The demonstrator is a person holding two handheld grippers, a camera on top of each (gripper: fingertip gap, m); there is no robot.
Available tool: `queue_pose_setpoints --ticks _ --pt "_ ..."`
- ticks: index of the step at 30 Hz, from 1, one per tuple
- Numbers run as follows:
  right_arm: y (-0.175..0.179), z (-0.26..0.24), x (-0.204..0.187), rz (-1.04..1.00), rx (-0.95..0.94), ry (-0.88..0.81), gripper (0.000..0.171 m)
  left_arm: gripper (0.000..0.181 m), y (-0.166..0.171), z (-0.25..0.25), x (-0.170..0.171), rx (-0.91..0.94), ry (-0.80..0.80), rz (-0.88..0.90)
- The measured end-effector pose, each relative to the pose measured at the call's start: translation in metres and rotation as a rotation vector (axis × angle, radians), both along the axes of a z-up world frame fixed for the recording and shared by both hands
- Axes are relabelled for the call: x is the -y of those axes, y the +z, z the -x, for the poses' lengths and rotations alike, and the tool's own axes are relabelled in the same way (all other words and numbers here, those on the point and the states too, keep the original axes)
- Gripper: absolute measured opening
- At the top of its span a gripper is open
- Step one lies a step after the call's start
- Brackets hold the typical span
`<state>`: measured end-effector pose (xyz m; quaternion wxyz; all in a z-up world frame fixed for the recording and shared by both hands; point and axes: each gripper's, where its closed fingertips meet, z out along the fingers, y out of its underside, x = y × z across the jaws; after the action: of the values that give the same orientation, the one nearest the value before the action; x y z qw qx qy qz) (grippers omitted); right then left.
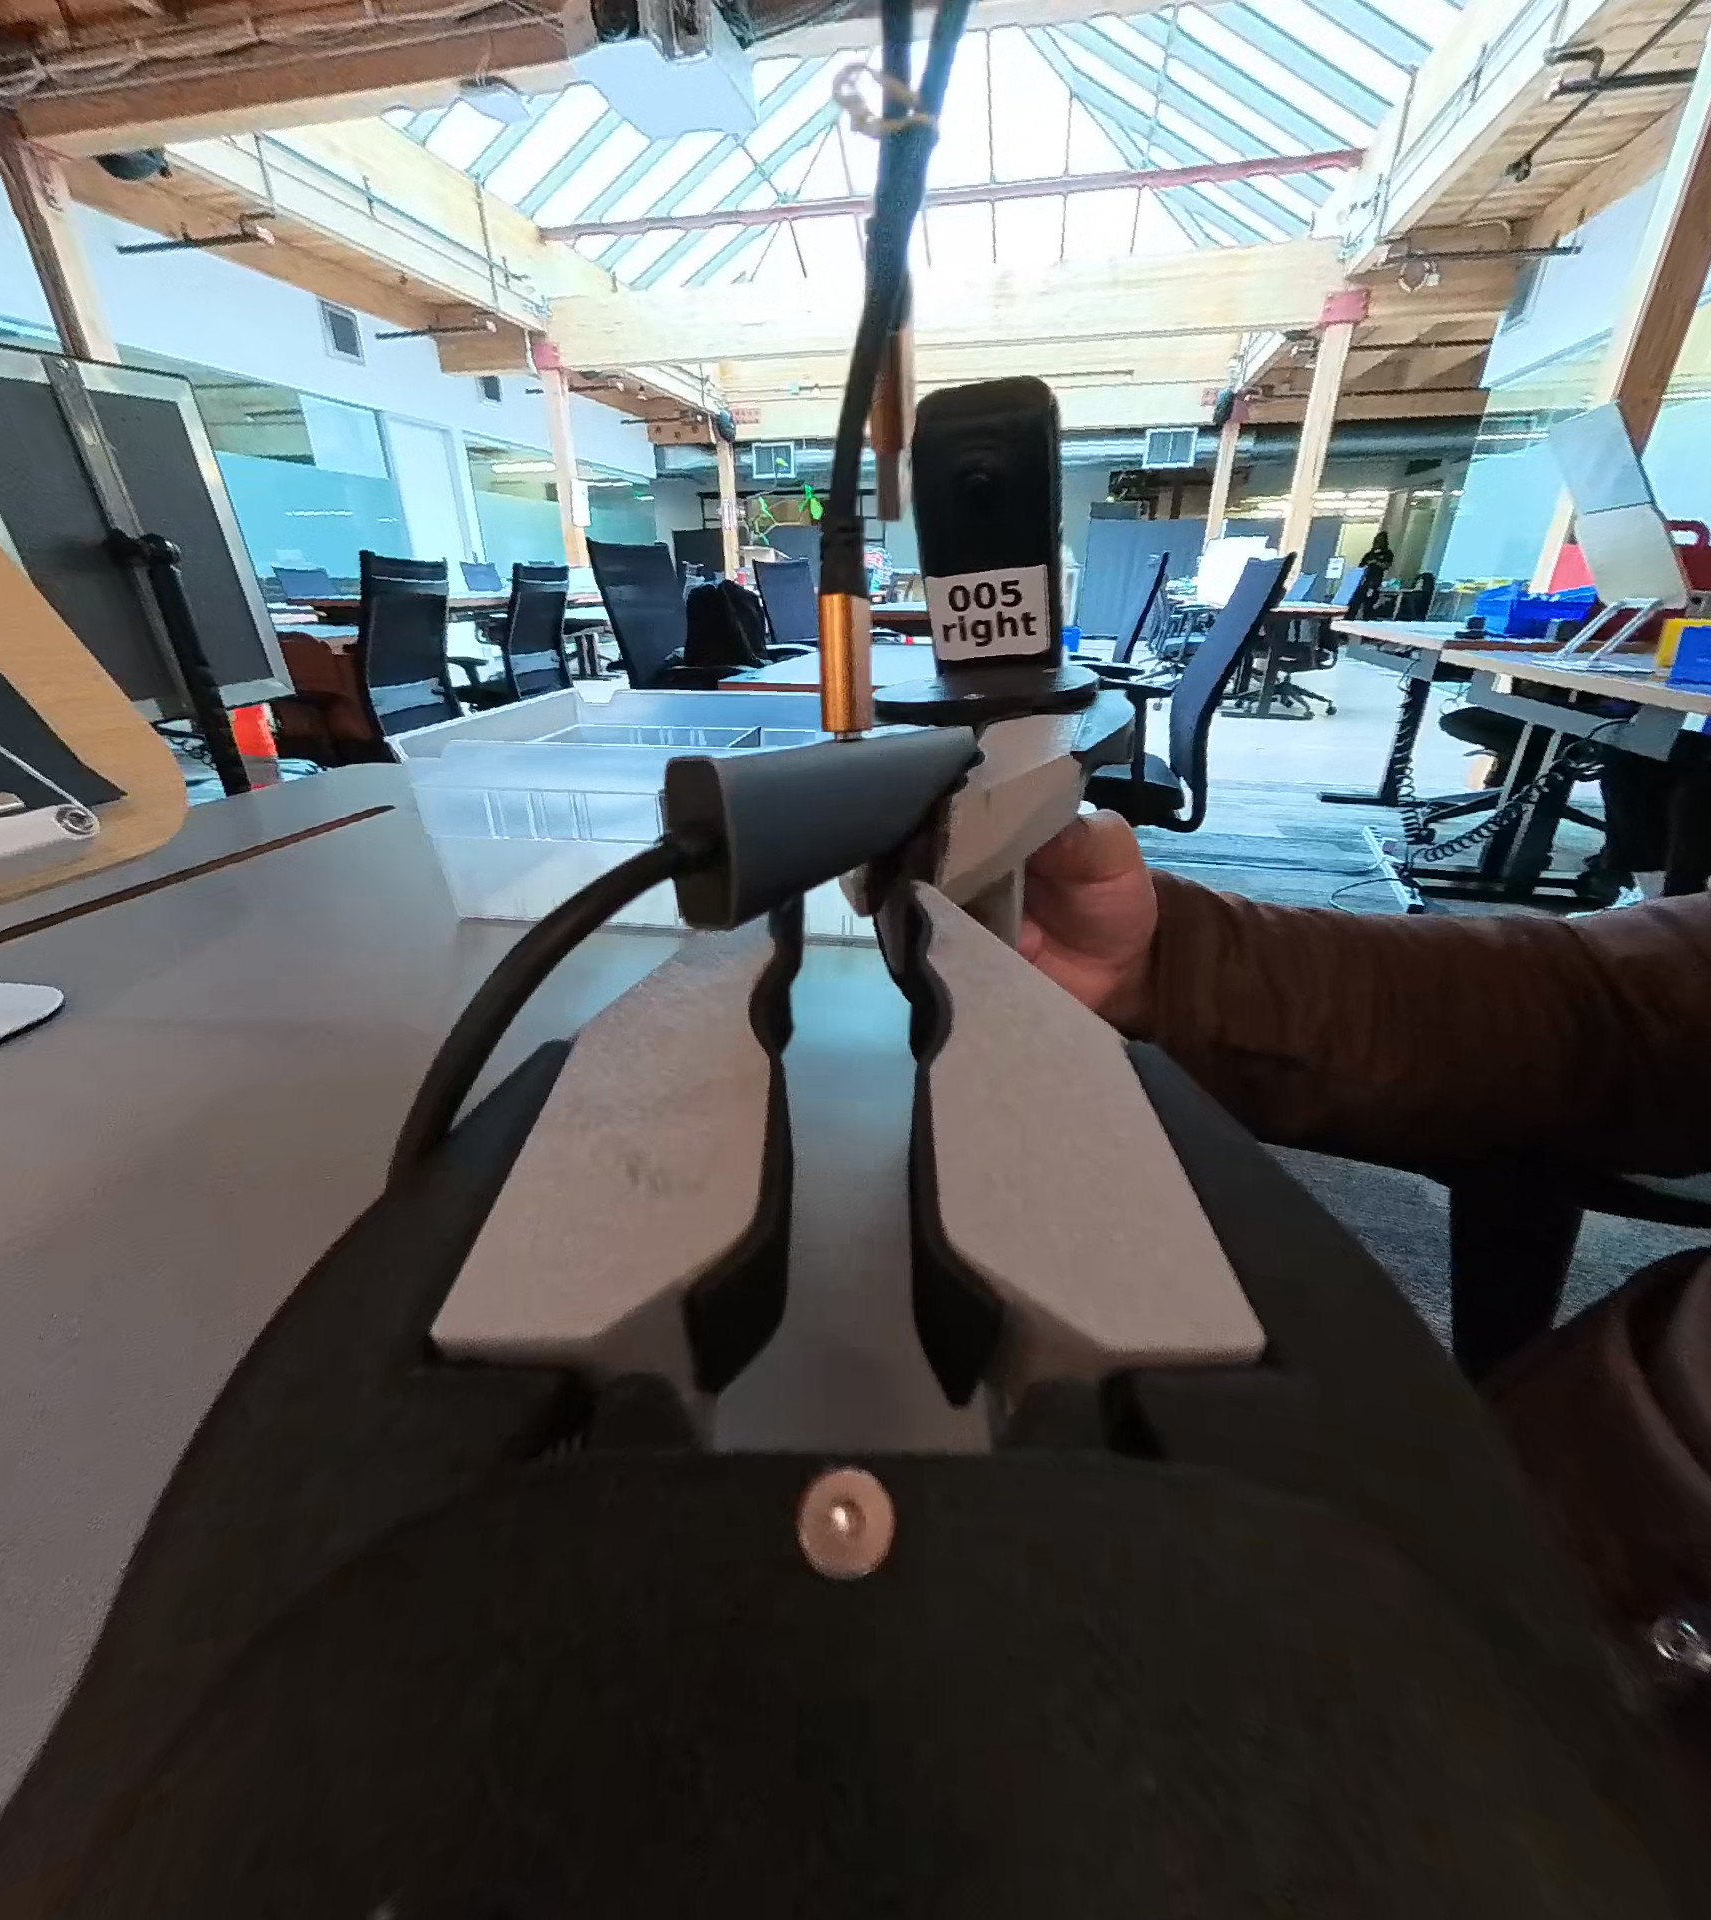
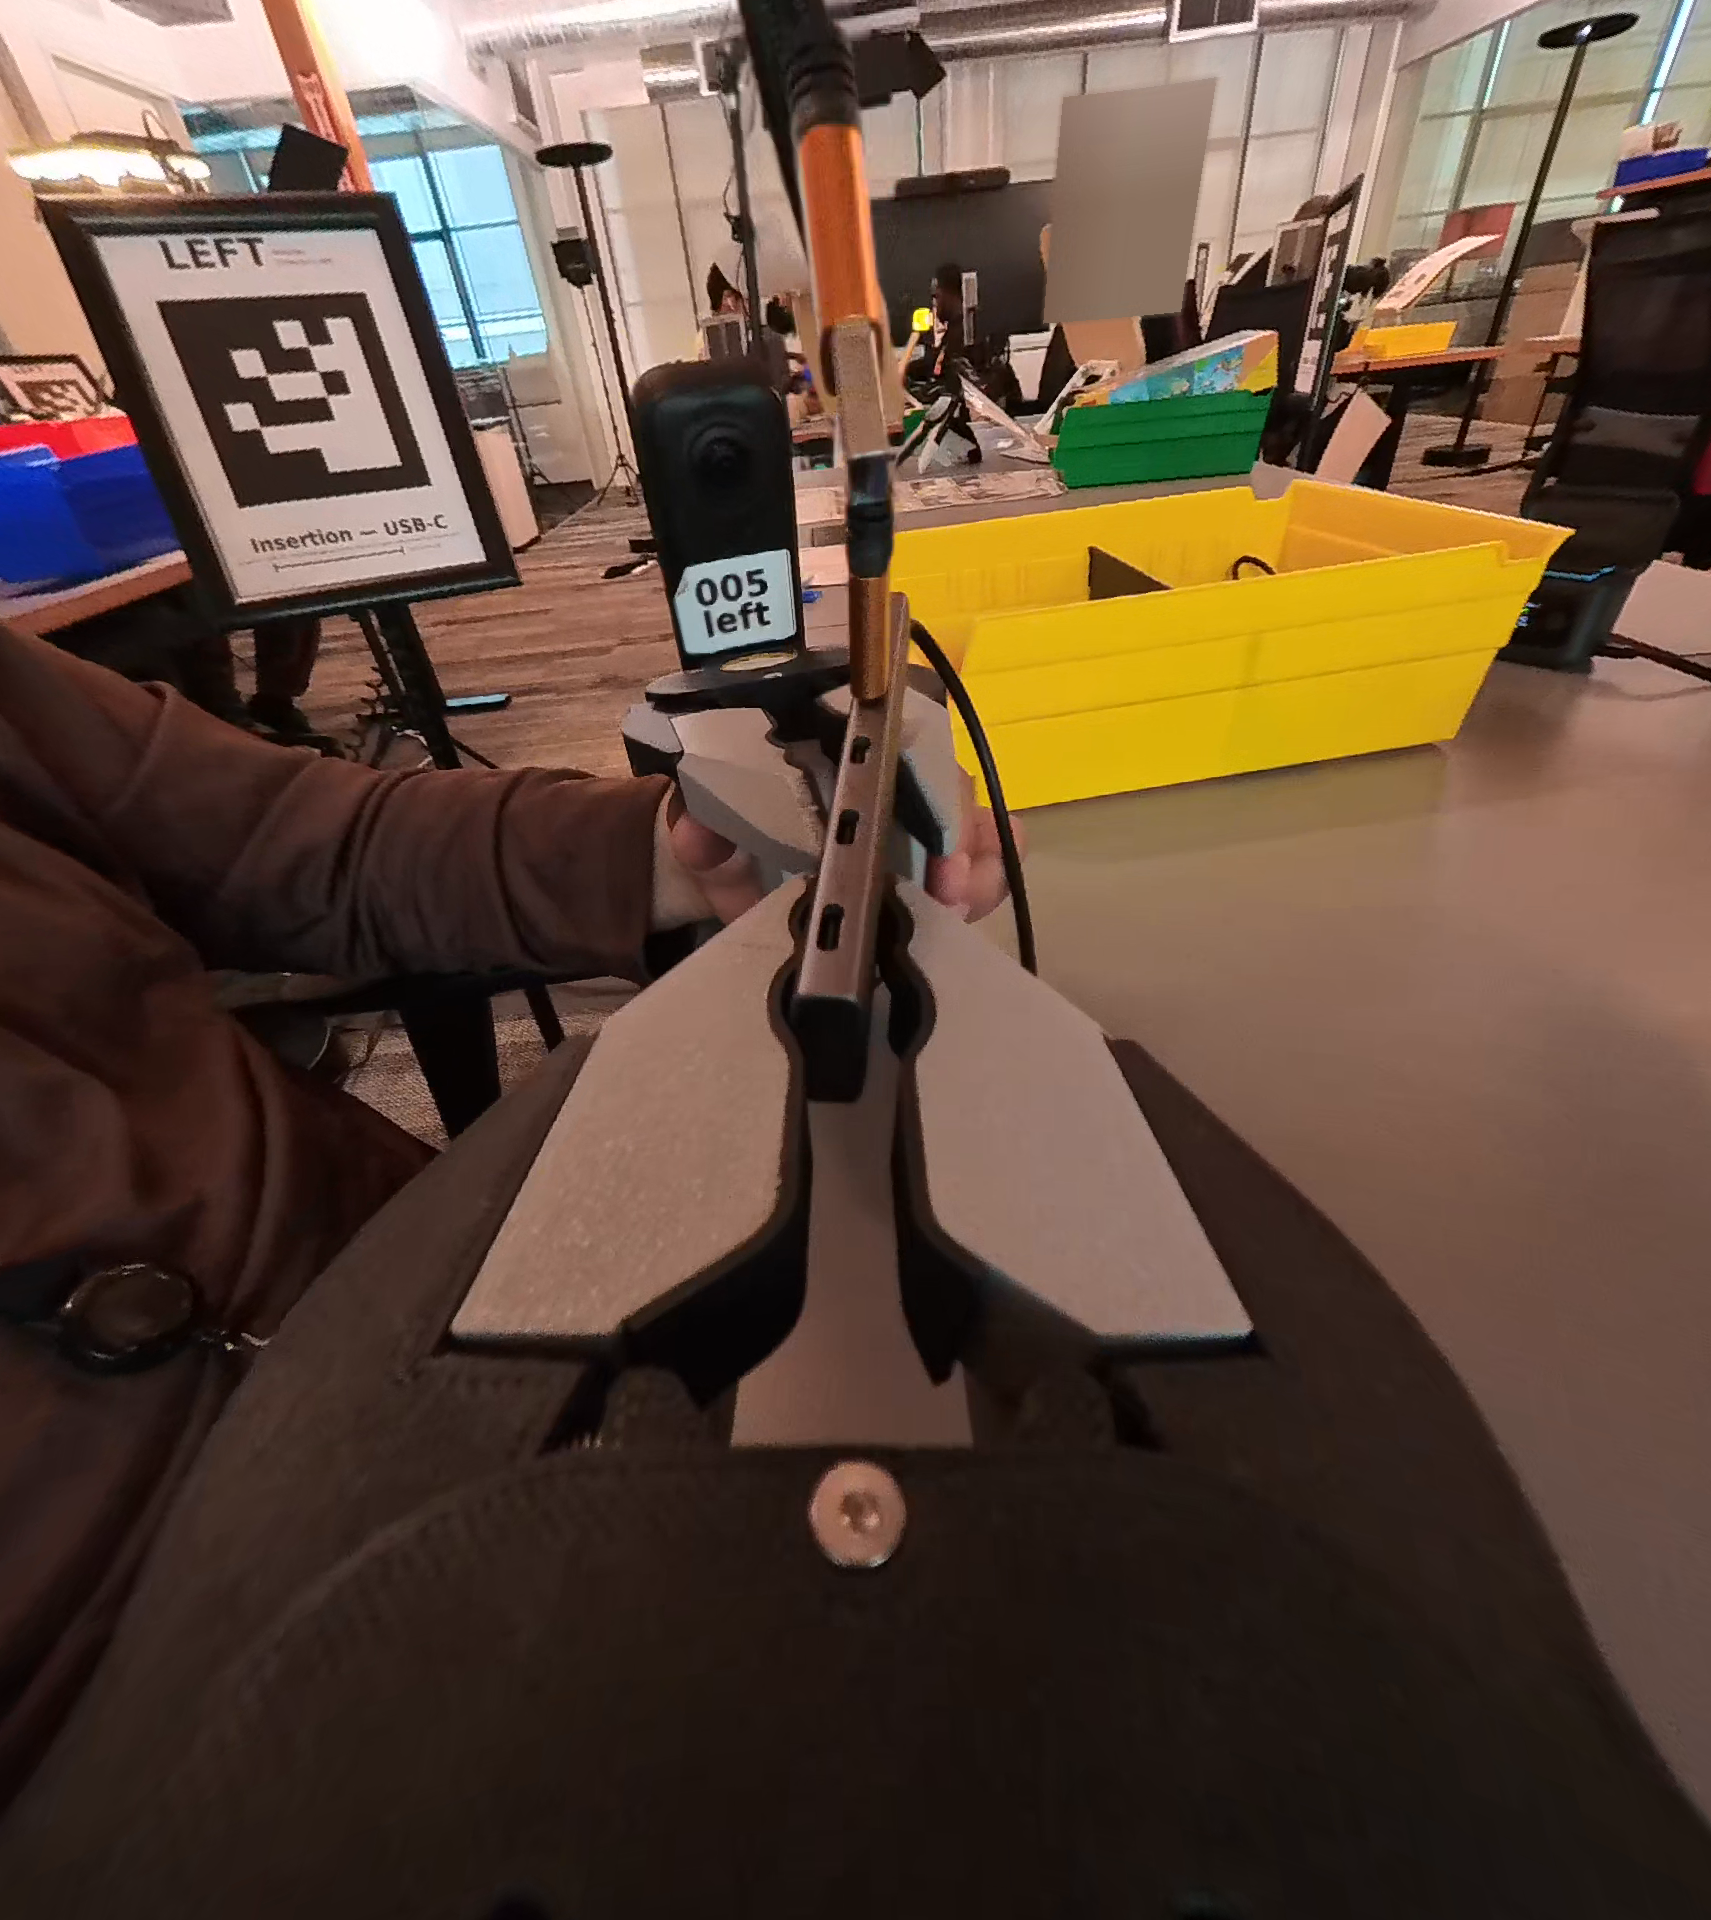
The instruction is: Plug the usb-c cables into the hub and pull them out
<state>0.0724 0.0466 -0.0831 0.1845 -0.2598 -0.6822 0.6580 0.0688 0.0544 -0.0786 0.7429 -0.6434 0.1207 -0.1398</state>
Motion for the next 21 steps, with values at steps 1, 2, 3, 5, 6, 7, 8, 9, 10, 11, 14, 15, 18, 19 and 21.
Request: queue_pose_setpoints --ticks 1,2,3,5,6,7,8,9,10,11,14,15,18,19,21 --pt "0.000 0.000 0.001 0.003 0.004 0.007 0.008 0.016 0.000 0.000 0.000 0.000 0.003 -0.003" --pt "-0.001 -0.001 0.002 0.004 0.013 0.018 0.008 0.018 0.001 0.001 0.000 0.003 0.006 -0.007" --pt "-0.004 -0.001 0.004 0.003 0.027 0.031 0.008 0.021 0.002 0.002 0.000 0.010 0.011 -0.013" --pt "-0.014 0.000 0.010 -0.037 0.062 0.043 0.008 0.027 0.003 0.004 0.000 0.023 0.021 -0.018" --pt "-0.022 0.000 0.013 -0.077 0.079 0.049 0.007 0.027 0.003 0.004 0.000 0.022 0.017 -0.021" --pt "-0.030 0.000 0.017 -0.123 0.092 0.054 0.005 0.026 0.004 0.002 0.002 0.013 0.003 -0.028" --pt "-0.035 0.000 0.021 -0.161 0.095 0.054 0.004 0.022 0.005 -0.002 0.004 0.002 -0.026 -0.036" --pt "-0.036 0.000 0.023 -0.179 0.088 0.052 0.004 0.017 0.006 -0.007 0.007 -0.004 -0.062 -0.039" --pt "-0.035 0.001 0.024 -0.180 0.082 0.048 0.003 0.014 0.008 -0.010 0.008 -0.011 -0.085 -0.042" --pt "-0.034 0.001 0.022 -0.169 0.080 0.042 0.003 0.013 0.008 -0.011 0.009 -0.021 -0.091 -0.044" --pt "-0.031 0.004 0.015 -0.133 0.100 0.028 0.006 0.009 0.004 -0.014 0.007 -0.055 -0.099 -0.023" --pt "-0.030 0.004 0.013 -0.125 0.104 0.024 0.008 0.009 0.002 -0.014 0.006 -0.066 -0.099 -0.015" --pt "-0.025 0.006 0.006 -0.100 0.086 0.002 0.013 0.008 0.000 -0.011 0.004 -0.075 -0.080 0.006" --pt "-0.020 0.006 0.003 -0.082 0.066 -0.009 0.013 0.008 -0.002 -0.009 0.003 -0.072 -0.072 0.020" --pt "-0.006 0.004 -0.005 -0.025 0.015 -0.031 0.010 0.007 -0.005 -0.005 0.000 -0.060 -0.055 0.046"
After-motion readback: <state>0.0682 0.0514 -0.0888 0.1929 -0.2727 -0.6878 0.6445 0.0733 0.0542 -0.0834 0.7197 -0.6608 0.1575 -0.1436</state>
